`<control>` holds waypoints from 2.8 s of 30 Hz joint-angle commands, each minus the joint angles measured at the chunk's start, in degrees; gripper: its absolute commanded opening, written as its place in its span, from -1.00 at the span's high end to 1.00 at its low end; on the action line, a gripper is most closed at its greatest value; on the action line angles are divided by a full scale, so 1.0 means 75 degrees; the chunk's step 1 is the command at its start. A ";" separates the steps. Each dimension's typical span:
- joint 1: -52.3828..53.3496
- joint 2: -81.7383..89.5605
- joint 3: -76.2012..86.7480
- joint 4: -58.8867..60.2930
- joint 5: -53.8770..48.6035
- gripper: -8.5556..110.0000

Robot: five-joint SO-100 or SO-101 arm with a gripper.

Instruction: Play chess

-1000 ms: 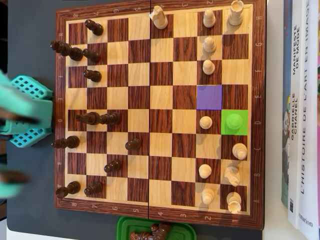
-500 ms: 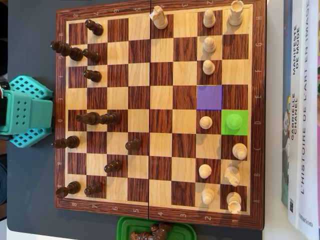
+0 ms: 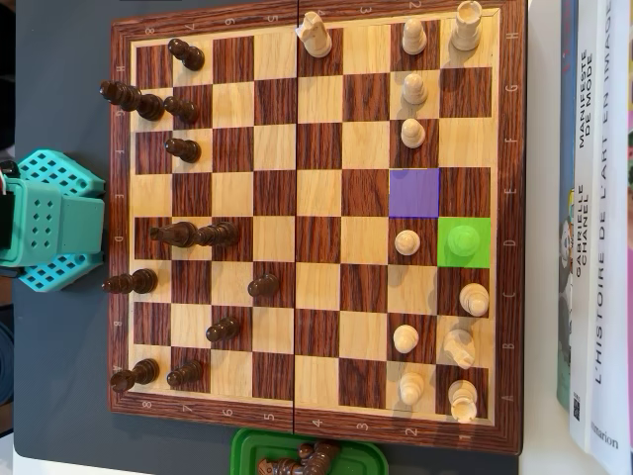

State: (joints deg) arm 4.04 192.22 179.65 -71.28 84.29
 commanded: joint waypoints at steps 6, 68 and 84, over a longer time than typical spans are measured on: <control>-0.0164 -0.0047 0.0187 -0.1594 0.0023 0.56; -0.0680 -0.0047 0.0187 -0.4289 0.0012 0.56; -0.0680 -0.0047 0.0187 -0.4289 0.0012 0.56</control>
State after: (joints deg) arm -1.05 192.30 179.82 -103.36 84.11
